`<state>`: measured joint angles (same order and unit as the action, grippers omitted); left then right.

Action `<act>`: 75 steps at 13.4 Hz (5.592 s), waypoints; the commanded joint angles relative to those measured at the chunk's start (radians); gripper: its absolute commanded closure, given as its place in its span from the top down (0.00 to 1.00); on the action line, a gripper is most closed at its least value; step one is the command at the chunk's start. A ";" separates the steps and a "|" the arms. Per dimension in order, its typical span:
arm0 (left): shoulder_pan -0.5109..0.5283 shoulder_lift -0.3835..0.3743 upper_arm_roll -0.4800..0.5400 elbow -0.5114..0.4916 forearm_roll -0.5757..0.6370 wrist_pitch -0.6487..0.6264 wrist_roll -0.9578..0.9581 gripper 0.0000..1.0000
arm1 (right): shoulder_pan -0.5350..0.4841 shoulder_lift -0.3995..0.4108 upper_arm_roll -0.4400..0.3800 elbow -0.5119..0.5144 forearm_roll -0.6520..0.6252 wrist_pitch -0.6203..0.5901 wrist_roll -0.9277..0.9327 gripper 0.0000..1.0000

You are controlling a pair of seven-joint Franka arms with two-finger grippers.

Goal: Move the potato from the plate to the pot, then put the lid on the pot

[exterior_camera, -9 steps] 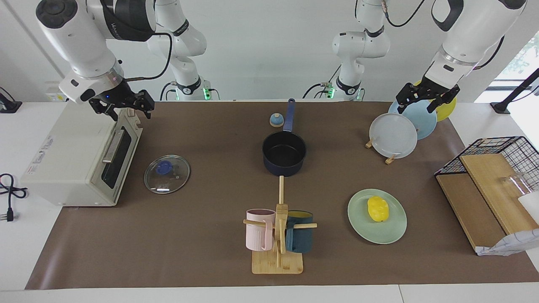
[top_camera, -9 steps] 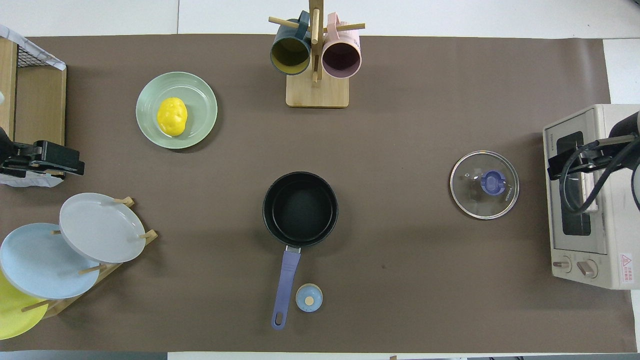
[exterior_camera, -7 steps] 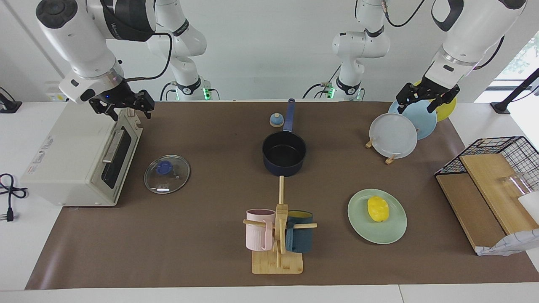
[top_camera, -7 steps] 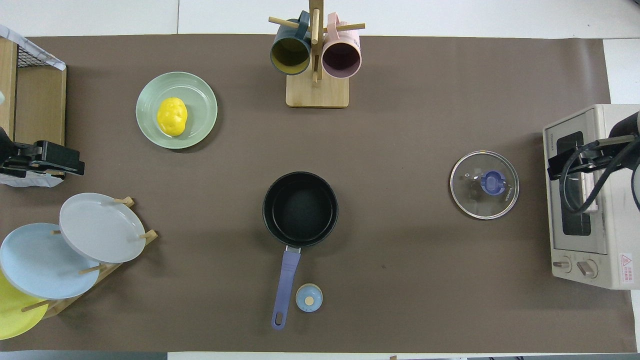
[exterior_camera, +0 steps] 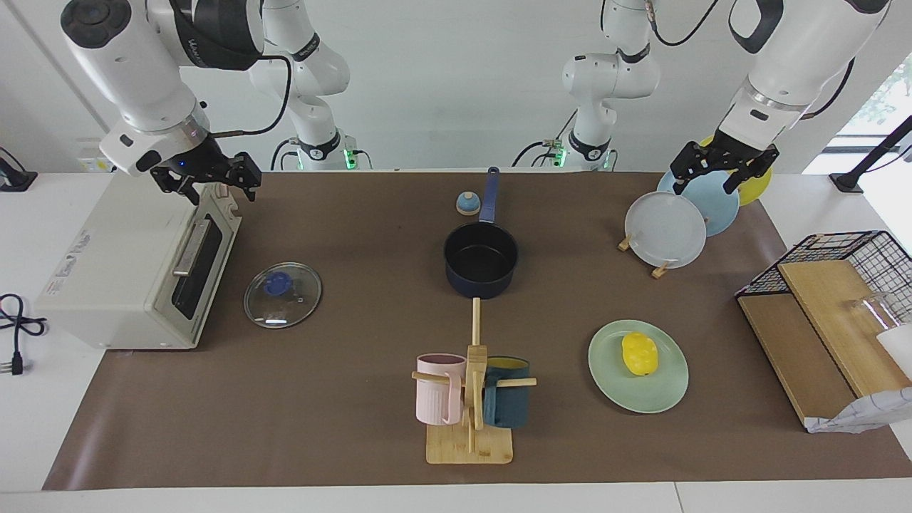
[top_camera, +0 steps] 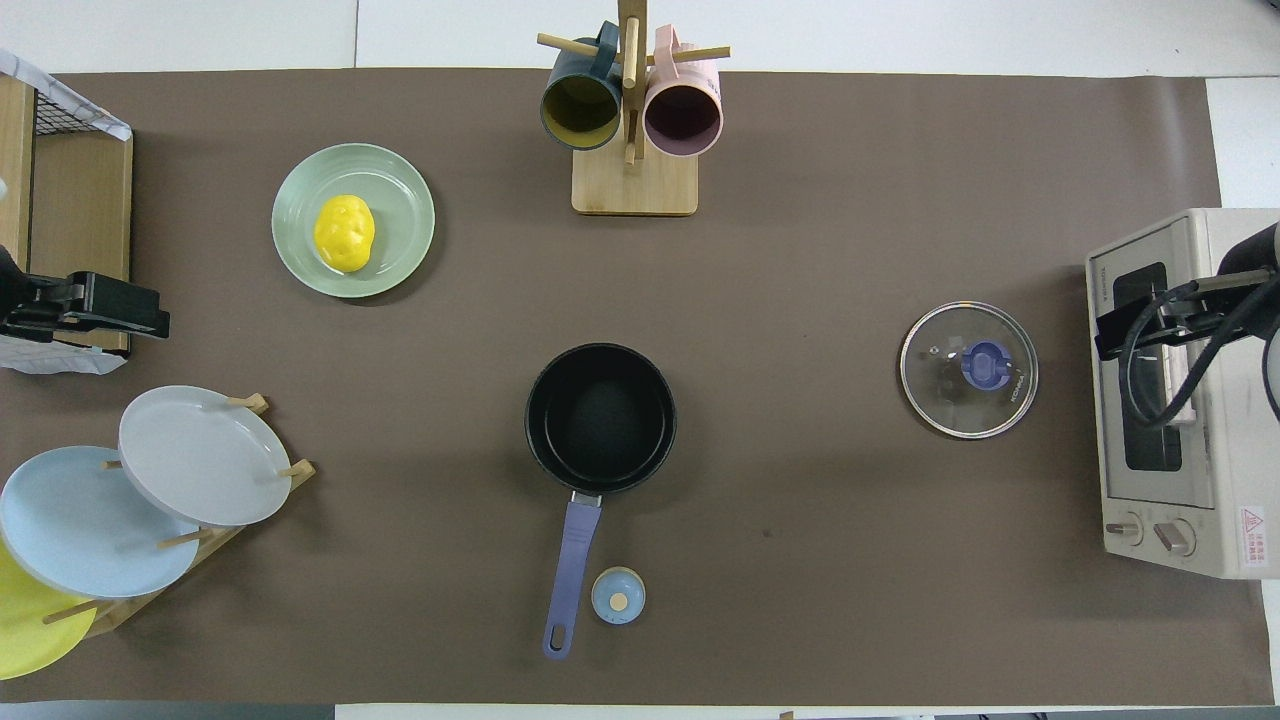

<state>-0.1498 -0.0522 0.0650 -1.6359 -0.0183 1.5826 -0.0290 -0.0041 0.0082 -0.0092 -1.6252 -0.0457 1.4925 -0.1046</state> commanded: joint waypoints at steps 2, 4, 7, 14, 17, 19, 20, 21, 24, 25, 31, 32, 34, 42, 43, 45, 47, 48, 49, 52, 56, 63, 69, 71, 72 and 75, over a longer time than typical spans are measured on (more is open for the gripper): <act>-0.007 0.003 -0.002 0.001 0.017 0.056 0.000 1.00 | -0.004 -0.017 0.000 -0.015 0.017 -0.005 0.016 1.00; 0.002 0.069 0.001 0.075 -0.018 0.034 -0.002 1.00 | -0.004 -0.017 0.000 -0.015 0.017 -0.005 0.016 1.00; 0.007 0.285 0.004 0.287 -0.058 0.011 -0.008 1.00 | -0.004 -0.017 0.000 -0.015 0.017 -0.005 0.016 1.00; 0.033 0.675 0.004 0.406 -0.103 0.282 -0.009 1.00 | -0.004 -0.017 0.000 -0.015 0.017 -0.005 0.016 1.00; 0.029 0.713 0.003 0.398 -0.106 0.320 -0.009 1.00 | -0.004 -0.017 0.000 -0.015 0.017 -0.005 0.016 1.00; 0.026 0.713 0.001 0.399 -0.115 0.315 -0.009 1.00 | -0.004 -0.017 0.000 -0.015 0.017 -0.005 0.016 1.00; 0.024 0.715 0.001 0.403 -0.130 0.321 -0.011 1.00 | -0.004 -0.017 0.000 -0.015 0.017 -0.005 0.016 1.00; 0.013 0.715 0.001 0.398 -0.127 0.330 -0.020 1.00 | -0.004 -0.017 0.000 -0.015 0.017 -0.005 0.016 1.00; -0.019 0.697 0.004 0.305 -0.099 0.413 -0.019 1.00 | -0.004 -0.017 0.000 -0.015 0.017 -0.005 0.016 1.00; -0.019 0.678 0.001 0.263 -0.072 0.439 -0.014 1.00 | -0.004 -0.017 0.000 -0.015 0.017 -0.005 0.016 1.00; -0.040 0.658 0.001 0.205 -0.068 0.456 -0.008 1.00 | -0.004 -0.017 0.000 -0.015 0.017 -0.005 0.016 1.00; -0.040 0.652 0.001 0.183 -0.066 0.465 -0.005 1.00 | -0.004 -0.017 0.000 -0.015 0.017 -0.005 0.016 1.00; -0.040 0.644 0.001 0.165 -0.068 0.481 0.009 1.00 | -0.004 -0.017 0.000 -0.015 0.017 -0.005 0.016 1.00; -0.039 0.644 -0.002 0.178 -0.072 0.465 0.023 0.00 | -0.004 -0.017 0.000 -0.015 0.017 -0.005 0.016 1.00; -0.040 0.641 0.001 0.197 -0.081 0.456 0.014 0.00 | -0.004 -0.017 0.000 -0.015 0.017 -0.005 0.016 1.00; -0.040 0.588 -0.007 0.215 -0.094 0.400 -0.032 0.00 | -0.004 -0.017 0.000 -0.015 0.017 -0.005 0.016 1.00; -0.051 0.479 -0.008 0.211 -0.124 0.320 -0.096 0.00 | -0.004 -0.017 0.000 -0.015 0.017 -0.005 0.016 1.00; -0.072 0.432 -0.008 0.209 -0.126 0.277 -0.148 0.00 | -0.004 -0.017 0.000 -0.015 0.017 -0.005 0.016 1.00; -0.097 0.390 -0.010 0.202 -0.126 0.240 -0.191 0.00 | -0.004 -0.017 0.000 -0.015 0.017 -0.002 0.019 1.00; -0.200 0.293 -0.010 0.154 -0.127 0.177 -0.326 0.00 | 0.009 -0.030 0.009 -0.066 0.035 0.091 0.000 1.00; -0.368 0.172 -0.010 -0.106 -0.127 0.352 -0.449 0.00 | 0.054 -0.053 0.014 -0.293 0.066 0.427 -0.041 1.00; -0.534 0.160 -0.008 -0.338 -0.120 0.592 -0.509 0.00 | 0.033 0.084 0.012 -0.554 0.066 0.862 -0.195 1.00; -0.586 0.207 -0.007 -0.384 -0.114 0.694 -0.488 0.00 | 0.013 0.102 0.012 -0.594 0.066 0.864 -0.213 1.00; -0.591 0.227 -0.005 -0.384 -0.112 0.706 -0.488 0.00 | -0.010 0.102 0.012 -0.599 0.066 0.865 -0.244 1.00; -0.591 0.233 -0.005 -0.384 -0.112 0.709 -0.486 0.00 | -0.019 0.099 0.012 -0.610 0.066 0.865 -0.242 1.00; -0.599 0.261 -0.007 -0.386 -0.081 0.726 -0.491 0.00 | -0.022 0.095 0.012 -0.624 0.066 0.864 -0.242 0.95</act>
<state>-0.7222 0.1991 0.0396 -2.0052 -0.1216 2.2729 -0.5252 -0.0145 0.1315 -0.0050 -2.2175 0.0042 2.3588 -0.3194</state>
